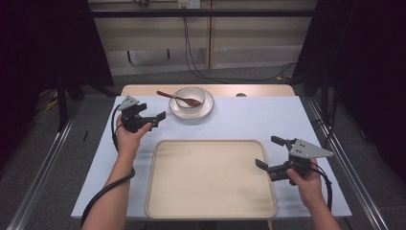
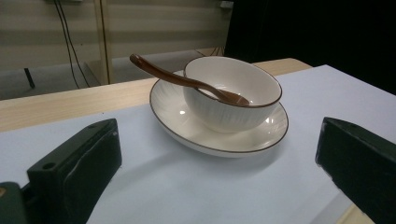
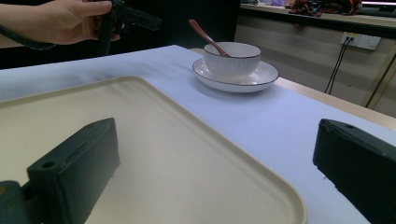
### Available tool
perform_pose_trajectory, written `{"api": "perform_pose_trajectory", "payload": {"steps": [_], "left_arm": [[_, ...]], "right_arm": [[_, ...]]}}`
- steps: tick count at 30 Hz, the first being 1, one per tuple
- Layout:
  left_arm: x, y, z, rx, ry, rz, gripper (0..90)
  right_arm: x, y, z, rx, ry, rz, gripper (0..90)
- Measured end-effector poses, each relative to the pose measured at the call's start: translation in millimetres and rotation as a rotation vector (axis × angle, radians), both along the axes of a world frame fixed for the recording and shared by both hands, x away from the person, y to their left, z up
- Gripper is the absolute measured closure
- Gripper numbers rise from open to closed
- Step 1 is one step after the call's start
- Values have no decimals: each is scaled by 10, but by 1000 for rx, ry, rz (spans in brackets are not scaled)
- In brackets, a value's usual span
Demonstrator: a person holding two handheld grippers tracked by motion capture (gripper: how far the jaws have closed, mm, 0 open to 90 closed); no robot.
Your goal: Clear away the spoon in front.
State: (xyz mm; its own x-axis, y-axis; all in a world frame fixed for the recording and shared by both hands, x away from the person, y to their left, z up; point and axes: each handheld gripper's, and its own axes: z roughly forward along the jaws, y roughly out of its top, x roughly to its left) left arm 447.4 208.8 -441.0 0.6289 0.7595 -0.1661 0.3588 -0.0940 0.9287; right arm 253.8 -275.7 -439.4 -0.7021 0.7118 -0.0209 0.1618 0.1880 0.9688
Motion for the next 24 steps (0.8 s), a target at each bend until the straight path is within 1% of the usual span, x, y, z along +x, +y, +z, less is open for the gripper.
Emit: {"api": "perform_pose_trajectory", "payload": {"steps": [1,3,4,5,8,9,10,11,12,13,14,15,16,17,18,19,20,22,24], "left_arm": [[19,-13,0,9,1,4,4],[61,-51,-6,-4,3,10,8],[81,-56,-9,-2,0,8,10],[99,-74,-9,-5,5,9,11],[157,-120,-10,1,3,10,13],[172,-134,-14,-4,2,12,13],[187,-142,-19,0,1,15,16],[201,-167,-34,-31,5,26,23],[215,-171,-44,-23,9,28,25],[230,-170,-59,-10,9,30,26],[254,-171,-80,-6,13,37,29],[271,-172,-93,-17,15,37,31],[287,-169,-100,-18,17,41,34],[299,-174,-105,-35,14,47,37],[309,-180,-109,-35,13,66,45],[323,-174,-112,-33,15,68,54],[336,-171,-117,-34,17,78,60],[351,-168,-125,-35,13,88,105],[374,-166,-137,-41,16,97,140]], "right_arm": [[3,0,-1,-1,-2,2,2],[3,1,-3,-4,0,3,3],[6,-3,-4,-10,-6,12,3],[1,5,-4,-1,0,9,3],[0,9,-4,-9,-6,11,3],[-1,11,-5,-9,-4,13,2],[-3,14,-5,-9,-1,13,3],[-3,12,-6,-15,-1,24,3],[-3,20,-6,-13,-6,12,3],[0,21,-8,-14,-9,26,3],[-5,23,-6,-14,-4,22,4],[-8,26,-5,-13,-4,22,5],[-9,27,-6,-12,-5,23,5],[-9,29,-6,-11,-6,23,4],[-8,31,-7,-10,-8,26,5],[-10,29,-7,-20,-9,30,4],[-6,32,-11,-14,-11,38,5],[-8,42,-13,-11,-4,31,6],[-9,45,-13,-7,0,38,6]]}}
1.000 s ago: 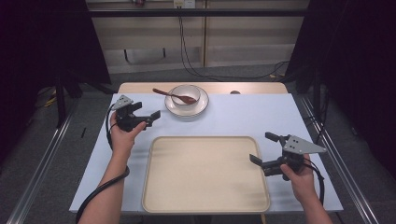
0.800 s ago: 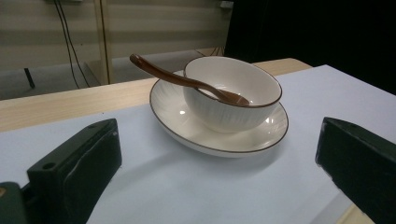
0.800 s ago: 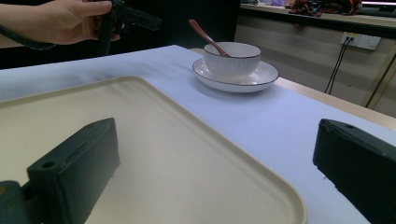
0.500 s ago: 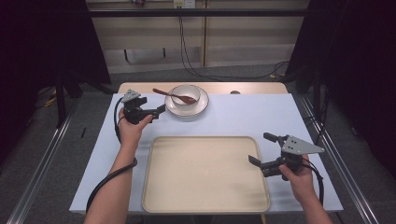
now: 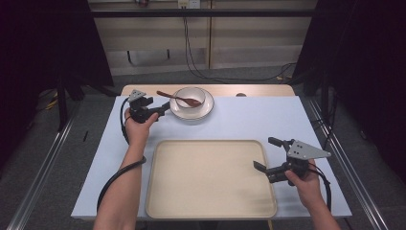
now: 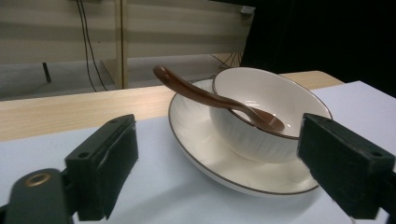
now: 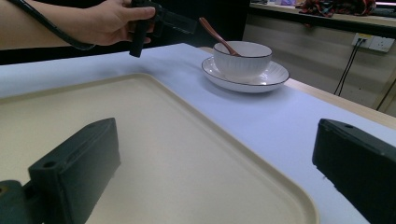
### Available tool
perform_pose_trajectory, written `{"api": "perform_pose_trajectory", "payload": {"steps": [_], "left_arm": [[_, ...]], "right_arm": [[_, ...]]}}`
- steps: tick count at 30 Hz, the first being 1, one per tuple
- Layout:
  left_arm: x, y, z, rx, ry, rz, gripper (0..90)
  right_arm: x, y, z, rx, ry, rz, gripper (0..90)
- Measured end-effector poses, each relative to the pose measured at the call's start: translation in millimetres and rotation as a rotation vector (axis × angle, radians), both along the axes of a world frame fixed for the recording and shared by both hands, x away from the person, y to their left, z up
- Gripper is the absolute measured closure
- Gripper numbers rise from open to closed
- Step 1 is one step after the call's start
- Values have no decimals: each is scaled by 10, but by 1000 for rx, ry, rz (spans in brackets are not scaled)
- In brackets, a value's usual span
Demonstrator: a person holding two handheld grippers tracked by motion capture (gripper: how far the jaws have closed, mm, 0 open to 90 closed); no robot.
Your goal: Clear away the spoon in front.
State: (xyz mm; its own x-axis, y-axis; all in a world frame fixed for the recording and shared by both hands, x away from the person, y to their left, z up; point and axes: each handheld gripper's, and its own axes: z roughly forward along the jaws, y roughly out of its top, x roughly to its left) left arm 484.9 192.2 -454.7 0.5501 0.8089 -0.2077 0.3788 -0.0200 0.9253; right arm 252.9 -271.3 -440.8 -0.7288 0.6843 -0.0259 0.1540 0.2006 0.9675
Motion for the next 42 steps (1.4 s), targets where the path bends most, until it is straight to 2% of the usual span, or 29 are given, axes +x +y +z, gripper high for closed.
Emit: {"api": "perform_pose_trajectory", "payload": {"steps": [6,9,12,13,14,18,20,22,24,26,27,28,34,35,38,39,42], "left_arm": [[73,-19,-7,1,-13,14,210],[110,-33,-1,6,-5,21,234],[142,-45,2,-1,5,24,265],[148,-59,10,-1,11,40,269],[161,-66,6,-20,11,32,290],[191,-97,2,-18,44,53,343],[209,-120,-10,-35,60,69,356],[234,-127,-36,-38,69,50,386],[246,-147,-57,-36,65,65,406],[255,-152,-76,-56,72,61,437],[261,-159,-85,-52,68,54,445],[269,-178,-94,-74,62,60,463],[301,-228,-101,-84,67,44,517],[307,-246,-104,-114,69,48,529],[316,-253,-100,-106,71,49,554],[320,-262,-98,-127,67,46,564],[327,-269,-93,-150,66,50,595]], "right_arm": [[-5,0,7,0,-10,-2,7],[-8,-3,10,7,-8,4,7],[-8,-2,10,5,-11,9,7],[-11,-1,12,7,-9,7,7],[-13,0,12,7,-9,6,7],[-17,-4,16,4,-12,1,7],[-17,-9,17,2,-14,4,7],[-18,-10,18,3,-14,4,7],[-20,-9,18,6,-13,1,7],[-24,-7,17,9,-11,-1,7],[-23,-7,17,9,-11,0,7],[-23,-7,17,9,-11,0,7],[-18,-16,16,5,-15,11,7],[-20,-16,17,6,-13,9,7],[-22,-14,18,15,-13,6,7],[-22,-15,18,14,-14,6,7],[-22,-21,18,7,-15,5,7]]}}
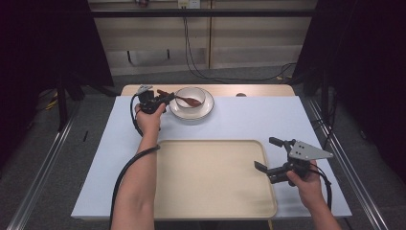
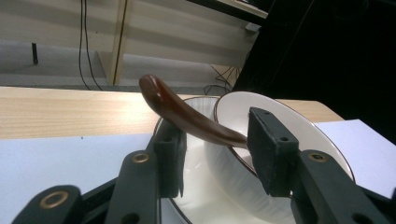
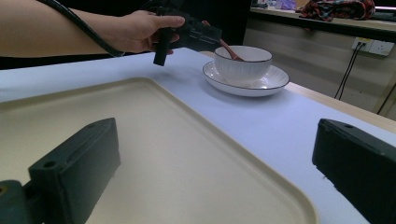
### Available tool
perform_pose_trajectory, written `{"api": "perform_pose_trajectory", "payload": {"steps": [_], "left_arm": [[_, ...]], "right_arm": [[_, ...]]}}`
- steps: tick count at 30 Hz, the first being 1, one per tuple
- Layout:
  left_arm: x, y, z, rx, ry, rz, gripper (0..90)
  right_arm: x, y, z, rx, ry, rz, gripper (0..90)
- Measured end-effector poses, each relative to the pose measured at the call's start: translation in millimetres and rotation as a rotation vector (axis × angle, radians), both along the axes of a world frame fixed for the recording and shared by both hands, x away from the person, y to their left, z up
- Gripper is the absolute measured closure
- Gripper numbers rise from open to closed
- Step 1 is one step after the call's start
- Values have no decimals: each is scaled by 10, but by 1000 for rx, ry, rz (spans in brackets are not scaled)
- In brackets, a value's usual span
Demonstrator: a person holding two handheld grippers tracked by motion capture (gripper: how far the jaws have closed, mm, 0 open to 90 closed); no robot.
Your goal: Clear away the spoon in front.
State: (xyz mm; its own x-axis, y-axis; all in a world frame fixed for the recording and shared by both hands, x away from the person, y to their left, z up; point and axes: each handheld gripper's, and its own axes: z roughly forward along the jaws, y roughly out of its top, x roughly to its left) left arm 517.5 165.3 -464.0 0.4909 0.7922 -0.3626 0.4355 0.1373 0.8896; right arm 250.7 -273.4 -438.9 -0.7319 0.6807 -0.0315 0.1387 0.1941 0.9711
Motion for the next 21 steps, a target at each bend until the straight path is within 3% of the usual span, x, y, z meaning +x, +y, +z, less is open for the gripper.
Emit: {"api": "perform_pose_trajectory", "payload": {"steps": [3,5,21], "left_arm": [[6,-10,12,-34,15,10,624],[6,-1,20,-24,12,2,636],[-19,-63,91,-76,-10,-6,726]], "right_arm": [[-3,4,2,9,7,-9,7],[-4,4,3,10,4,-9,7],[1,4,-1,13,7,-1,7]]}}
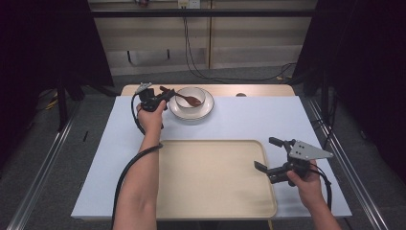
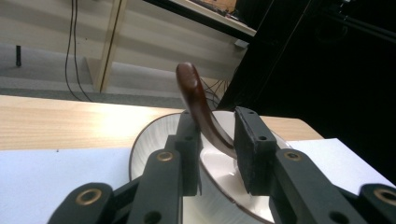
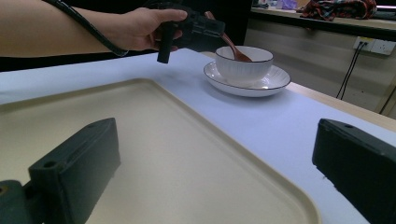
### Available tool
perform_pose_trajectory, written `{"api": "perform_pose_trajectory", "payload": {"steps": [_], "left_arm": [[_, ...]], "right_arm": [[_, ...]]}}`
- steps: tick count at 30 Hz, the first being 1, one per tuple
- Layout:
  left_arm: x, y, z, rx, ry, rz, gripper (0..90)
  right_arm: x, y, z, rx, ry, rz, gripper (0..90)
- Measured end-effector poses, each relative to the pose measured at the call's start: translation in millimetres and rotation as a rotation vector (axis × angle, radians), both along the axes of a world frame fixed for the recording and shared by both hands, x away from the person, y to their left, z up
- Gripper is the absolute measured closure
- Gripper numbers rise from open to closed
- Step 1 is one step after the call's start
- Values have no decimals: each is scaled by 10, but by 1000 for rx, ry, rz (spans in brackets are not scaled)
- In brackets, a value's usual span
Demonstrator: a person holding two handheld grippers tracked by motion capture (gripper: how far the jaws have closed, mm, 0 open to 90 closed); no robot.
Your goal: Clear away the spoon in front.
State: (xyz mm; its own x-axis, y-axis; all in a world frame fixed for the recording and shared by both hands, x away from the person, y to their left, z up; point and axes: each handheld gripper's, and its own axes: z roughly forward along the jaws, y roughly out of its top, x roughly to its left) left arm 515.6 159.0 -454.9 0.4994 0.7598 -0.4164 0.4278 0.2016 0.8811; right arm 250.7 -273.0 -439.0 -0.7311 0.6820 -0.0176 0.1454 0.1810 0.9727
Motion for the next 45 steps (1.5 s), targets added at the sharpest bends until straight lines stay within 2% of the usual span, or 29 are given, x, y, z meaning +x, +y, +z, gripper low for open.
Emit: {"api": "perform_pose_trajectory", "payload": {"steps": [8,17,19,20,22,23,25,26,29,37,43,45], "left_arm": [[-8,-58,59,-43,-13,-21,777],[8,-120,118,-66,-25,-45,817],[11,-136,136,-55,-29,-46,820],[14,-150,144,-68,-33,-55,820],[15,-164,161,-52,-36,-51,821],[18,-180,167,-64,-37,-48,821],[24,-183,183,-50,-44,-58,825],[26,-207,196,-65,-44,-54,827],[37,-231,219,-65,-50,-56,828],[61,-268,248,-44,-60,-51,833],[72,-285,293,-63,-71,-48,836],[67,-276,330,-51,-73,-46,836]], "right_arm": [[-1,1,1,1,-2,1,7],[-3,12,-3,3,1,11,7],[-3,11,-3,3,2,10,7],[-4,10,-2,2,2,6,7],[-6,10,-1,2,1,3,7],[-5,11,-1,5,-1,7,7],[-8,10,2,7,0,8,7],[-11,9,2,8,2,7,7],[-11,5,3,10,1,5,7],[-14,-2,8,18,1,13,7],[-16,-2,9,23,0,12,7],[-13,-4,7,22,-1,14,7]]}}
